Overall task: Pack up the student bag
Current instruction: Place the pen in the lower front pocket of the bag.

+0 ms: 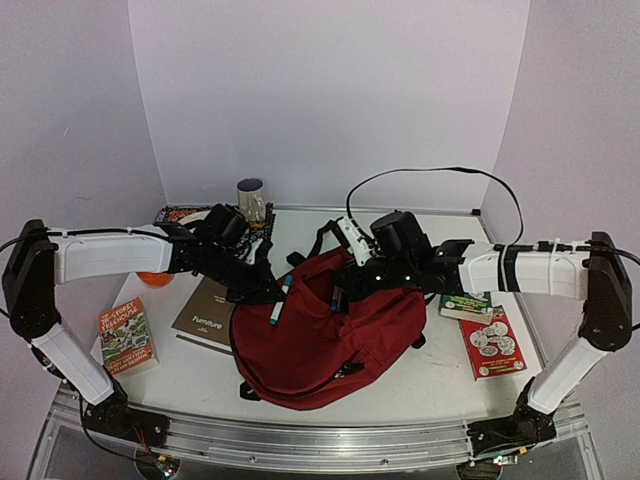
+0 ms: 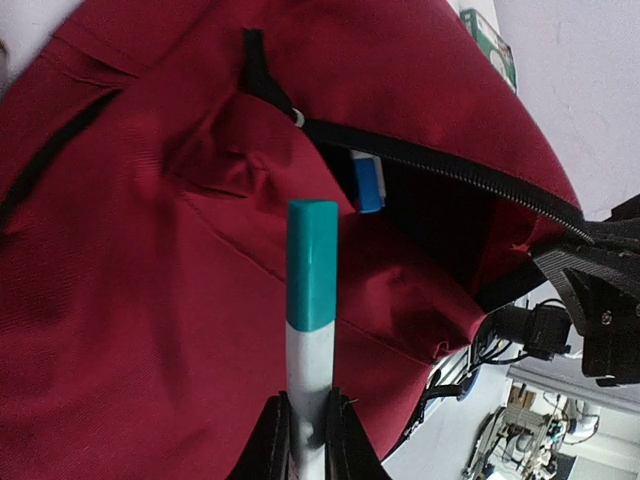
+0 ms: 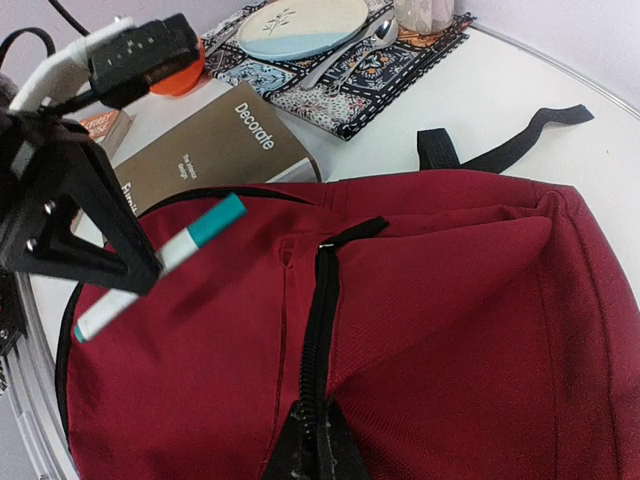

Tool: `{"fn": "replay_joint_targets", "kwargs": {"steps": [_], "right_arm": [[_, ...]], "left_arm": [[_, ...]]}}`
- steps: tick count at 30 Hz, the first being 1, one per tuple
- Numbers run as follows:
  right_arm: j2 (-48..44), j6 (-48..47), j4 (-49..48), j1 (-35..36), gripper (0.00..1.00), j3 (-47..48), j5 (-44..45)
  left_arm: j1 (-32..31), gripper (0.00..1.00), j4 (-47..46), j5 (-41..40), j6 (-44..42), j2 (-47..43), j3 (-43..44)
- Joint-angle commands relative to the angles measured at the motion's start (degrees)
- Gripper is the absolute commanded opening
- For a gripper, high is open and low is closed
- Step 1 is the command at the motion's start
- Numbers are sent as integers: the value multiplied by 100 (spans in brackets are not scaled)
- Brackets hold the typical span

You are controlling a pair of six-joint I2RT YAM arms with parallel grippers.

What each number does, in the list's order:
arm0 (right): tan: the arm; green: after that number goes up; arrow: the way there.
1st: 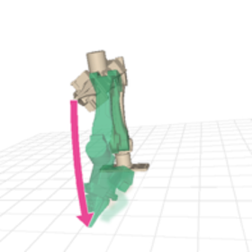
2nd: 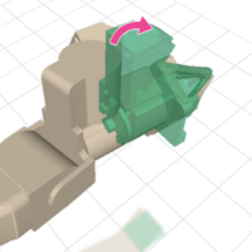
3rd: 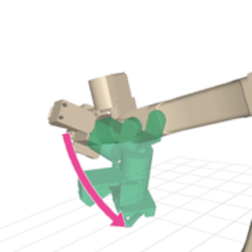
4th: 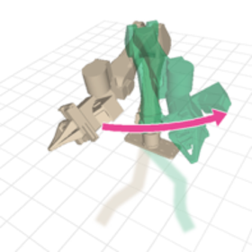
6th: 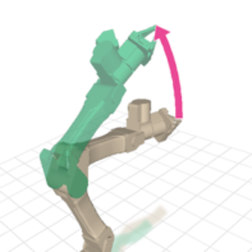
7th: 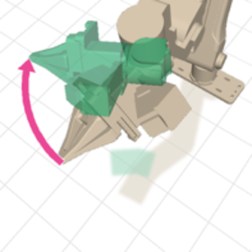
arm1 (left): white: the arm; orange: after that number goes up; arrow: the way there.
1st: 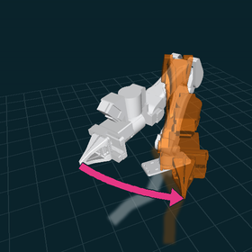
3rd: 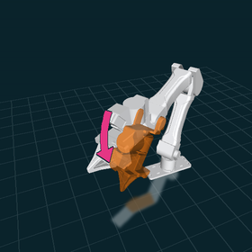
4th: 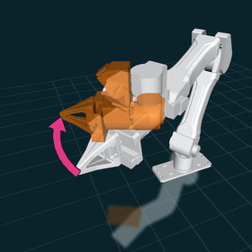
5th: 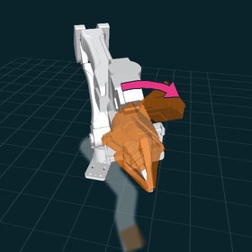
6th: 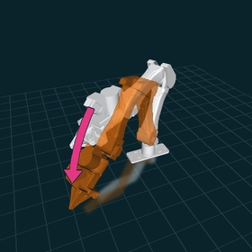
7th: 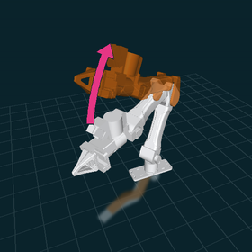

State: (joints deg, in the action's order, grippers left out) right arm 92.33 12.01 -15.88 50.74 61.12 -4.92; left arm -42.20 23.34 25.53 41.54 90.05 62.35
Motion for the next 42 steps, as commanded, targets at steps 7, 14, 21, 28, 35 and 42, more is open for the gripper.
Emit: {"fn": "replay_joint_targets", "kwargs": {"steps": [7, 14, 21, 28, 35, 42], "right_arm": [[121, -6, -335, 150, 0, 456, -144], [213, 16, -337, 218, 0, 503, -198], [258, 63, -349, 299, 0, 524, -269], [278, 80, -354, 391, 0, 541, -294], [317, 102, -365, 406, 0, 541, -273], [412, 167, -421, 408, 0, 563, -245]], "left_arm": [[-515, 2, -369, 105, -245, 921, 788], [-517, 1, -975, -93, 217, 1297, 996], [-517, 1, -1738, -465, 922, 1699, 1197], [-522, 1, -2083, -1171, 1268, 2010, 1371], [-523, 2, -2751, -1492, 1905, 1998, 1079], [-570, 7, -3228, -1726, 2630, 1925, 730]]}}
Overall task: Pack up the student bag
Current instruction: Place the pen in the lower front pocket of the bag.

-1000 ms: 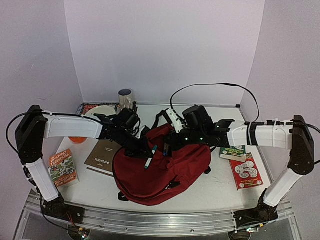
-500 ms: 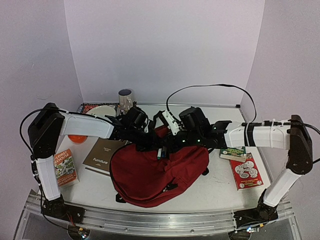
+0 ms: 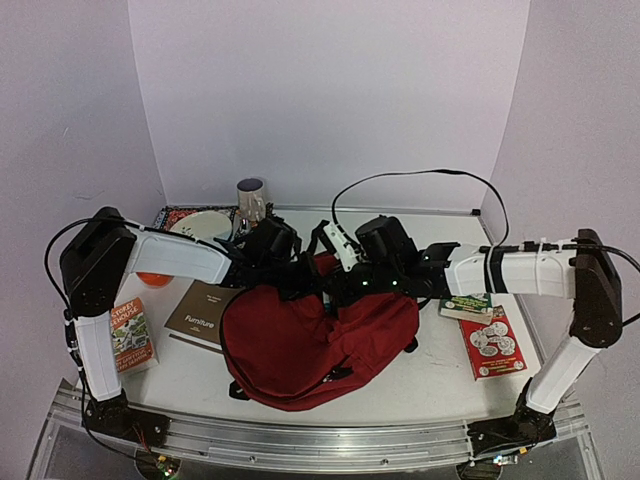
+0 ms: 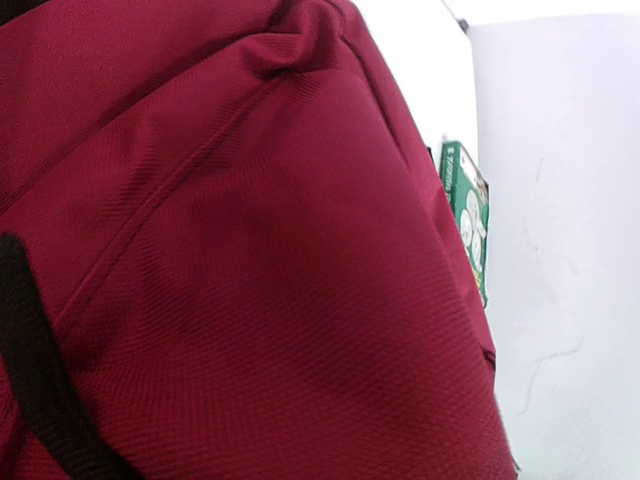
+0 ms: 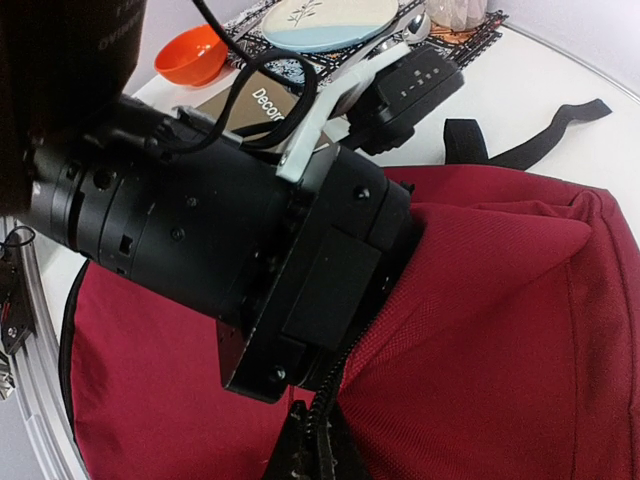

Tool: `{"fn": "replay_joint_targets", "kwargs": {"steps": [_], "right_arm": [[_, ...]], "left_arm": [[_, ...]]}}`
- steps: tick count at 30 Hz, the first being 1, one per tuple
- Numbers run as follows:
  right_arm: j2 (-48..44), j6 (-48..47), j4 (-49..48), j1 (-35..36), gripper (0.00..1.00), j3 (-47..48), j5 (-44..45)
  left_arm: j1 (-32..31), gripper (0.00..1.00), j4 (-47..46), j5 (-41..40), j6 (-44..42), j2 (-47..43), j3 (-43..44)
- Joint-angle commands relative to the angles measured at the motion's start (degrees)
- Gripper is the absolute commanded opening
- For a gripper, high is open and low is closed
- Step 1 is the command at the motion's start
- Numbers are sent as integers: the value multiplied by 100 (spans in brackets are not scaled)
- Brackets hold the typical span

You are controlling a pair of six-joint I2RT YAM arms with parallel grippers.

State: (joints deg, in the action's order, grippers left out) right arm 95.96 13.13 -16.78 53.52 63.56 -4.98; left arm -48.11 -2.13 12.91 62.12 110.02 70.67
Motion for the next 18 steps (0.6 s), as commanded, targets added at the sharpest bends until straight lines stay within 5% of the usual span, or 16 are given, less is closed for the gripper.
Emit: {"fn": "replay_joint_targets", "kwargs": {"steps": [1, 11, 18], "right_arm": [[63, 61, -338, 132, 0, 328, -243], [-23, 42, -343, 132, 0, 209, -17], [-125, 74, -331, 125, 0, 8, 326]], "left_arm": [[6, 9, -688, -459, 584, -45, -73], [-32, 33, -683, -526, 364, -202, -201], [-53, 39, -655, -529, 93, -605, -595]]}}
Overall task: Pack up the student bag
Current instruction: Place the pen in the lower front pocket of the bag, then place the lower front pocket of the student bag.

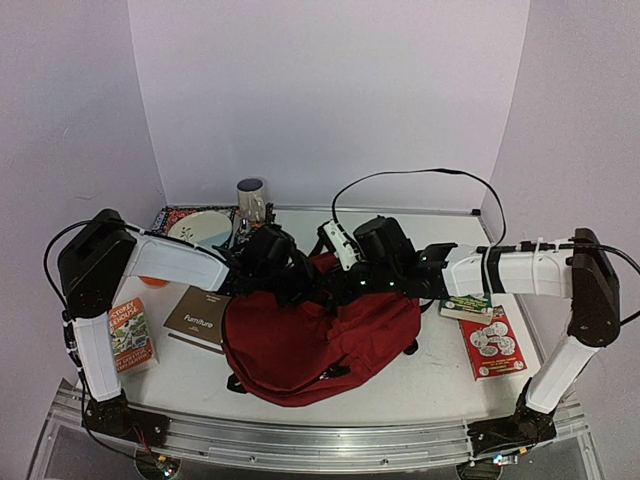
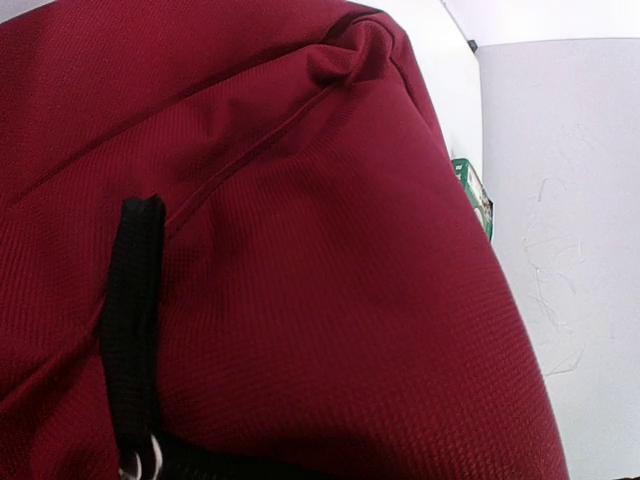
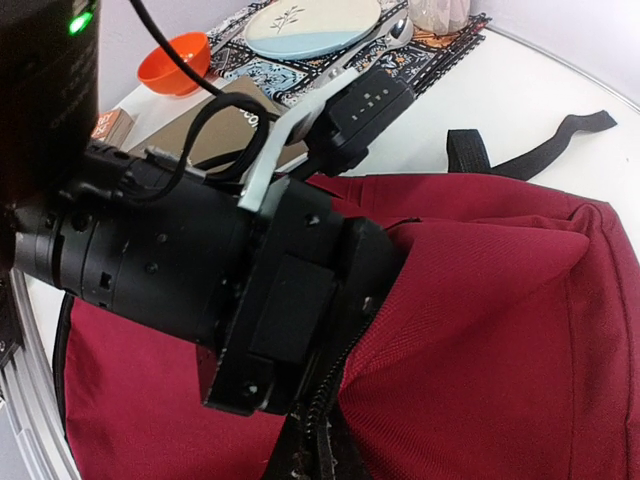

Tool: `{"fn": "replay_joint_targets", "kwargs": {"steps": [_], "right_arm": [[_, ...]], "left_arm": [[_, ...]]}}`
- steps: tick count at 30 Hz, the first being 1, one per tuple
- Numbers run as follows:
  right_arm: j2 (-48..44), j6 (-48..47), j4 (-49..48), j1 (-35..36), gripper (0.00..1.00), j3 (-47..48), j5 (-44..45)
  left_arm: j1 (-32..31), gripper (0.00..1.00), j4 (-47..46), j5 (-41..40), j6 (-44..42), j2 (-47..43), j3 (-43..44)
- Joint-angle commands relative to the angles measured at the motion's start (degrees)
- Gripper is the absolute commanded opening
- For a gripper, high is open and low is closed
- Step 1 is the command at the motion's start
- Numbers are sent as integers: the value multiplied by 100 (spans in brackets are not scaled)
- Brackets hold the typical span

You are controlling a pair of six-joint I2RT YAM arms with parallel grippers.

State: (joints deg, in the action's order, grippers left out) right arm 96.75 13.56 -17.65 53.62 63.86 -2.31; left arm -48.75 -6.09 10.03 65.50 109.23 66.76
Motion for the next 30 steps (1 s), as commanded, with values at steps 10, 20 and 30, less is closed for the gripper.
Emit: {"fn": "replay_joint_targets", "kwargs": {"steps": [10, 20, 30], "right_arm": [[-223, 18, -54, 119, 0, -218, 534], [64, 106, 395, 117, 2, -393, 349], [597, 338, 800, 118, 4, -509, 374]], "left_arm": [[19, 49, 454, -736, -1509, -1684, -861], [458, 66, 2119, -1853, -2825, -2007, -631], [988, 72, 2595, -1840, -3376, -1292, -172]]}}
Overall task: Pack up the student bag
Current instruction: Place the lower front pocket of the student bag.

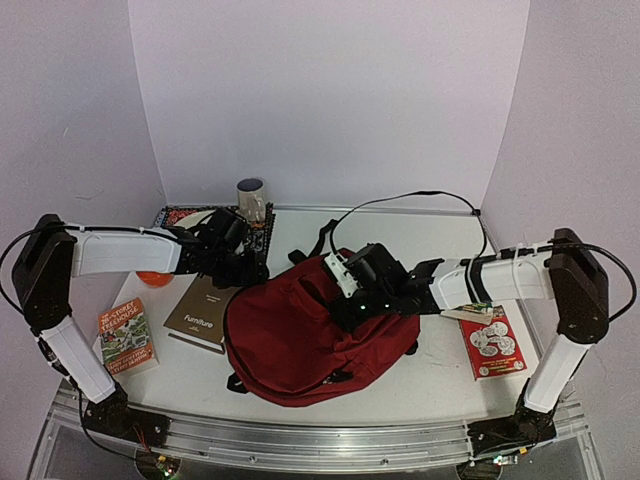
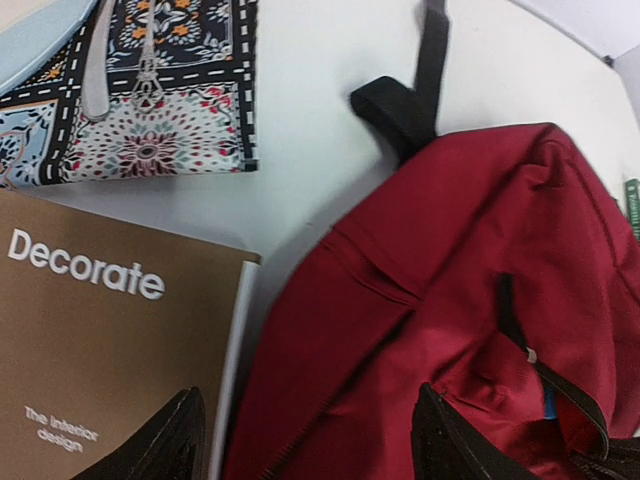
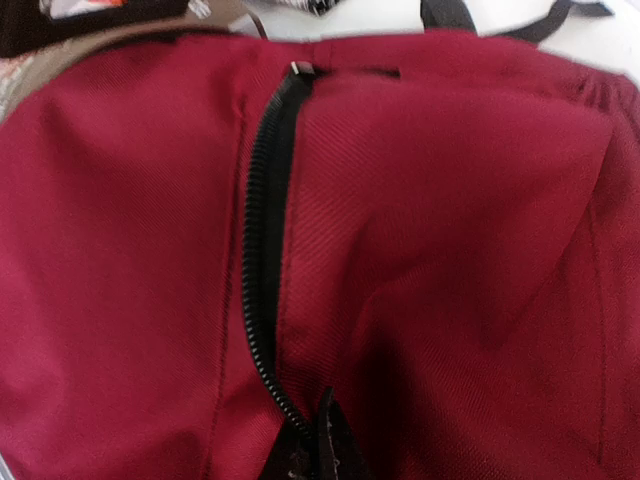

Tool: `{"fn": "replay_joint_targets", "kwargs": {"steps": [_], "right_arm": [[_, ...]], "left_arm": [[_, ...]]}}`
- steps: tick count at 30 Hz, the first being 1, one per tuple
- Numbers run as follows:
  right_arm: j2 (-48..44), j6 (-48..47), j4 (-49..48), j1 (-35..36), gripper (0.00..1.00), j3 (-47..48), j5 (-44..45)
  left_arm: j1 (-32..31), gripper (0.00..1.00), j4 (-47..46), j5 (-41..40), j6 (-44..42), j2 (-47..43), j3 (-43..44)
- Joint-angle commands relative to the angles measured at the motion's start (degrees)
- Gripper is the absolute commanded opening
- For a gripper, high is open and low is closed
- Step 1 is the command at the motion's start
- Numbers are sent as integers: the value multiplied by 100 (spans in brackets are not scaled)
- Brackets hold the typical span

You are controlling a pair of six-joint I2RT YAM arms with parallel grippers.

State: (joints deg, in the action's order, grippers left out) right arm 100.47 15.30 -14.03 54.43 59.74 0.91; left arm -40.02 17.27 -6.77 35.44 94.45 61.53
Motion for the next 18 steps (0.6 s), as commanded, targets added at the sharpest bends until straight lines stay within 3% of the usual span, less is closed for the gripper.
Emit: {"fn": "replay_joint_targets", "kwargs": {"steps": [1, 5, 11, 18], "right_arm": [[293, 174, 477, 36, 4, -92, 24], [530, 160, 741, 38, 5, 78, -46], [258, -110, 1392, 39, 19, 646, -225], [-102, -347, 1740, 37, 36, 1233, -290]], "left_arm": [[132, 72, 279, -155, -402, 231, 387], [152, 72, 343, -28, -503, 428, 500], [152, 65, 364, 290, -641, 532, 558], [151, 44, 361, 457, -791, 581, 607]]}}
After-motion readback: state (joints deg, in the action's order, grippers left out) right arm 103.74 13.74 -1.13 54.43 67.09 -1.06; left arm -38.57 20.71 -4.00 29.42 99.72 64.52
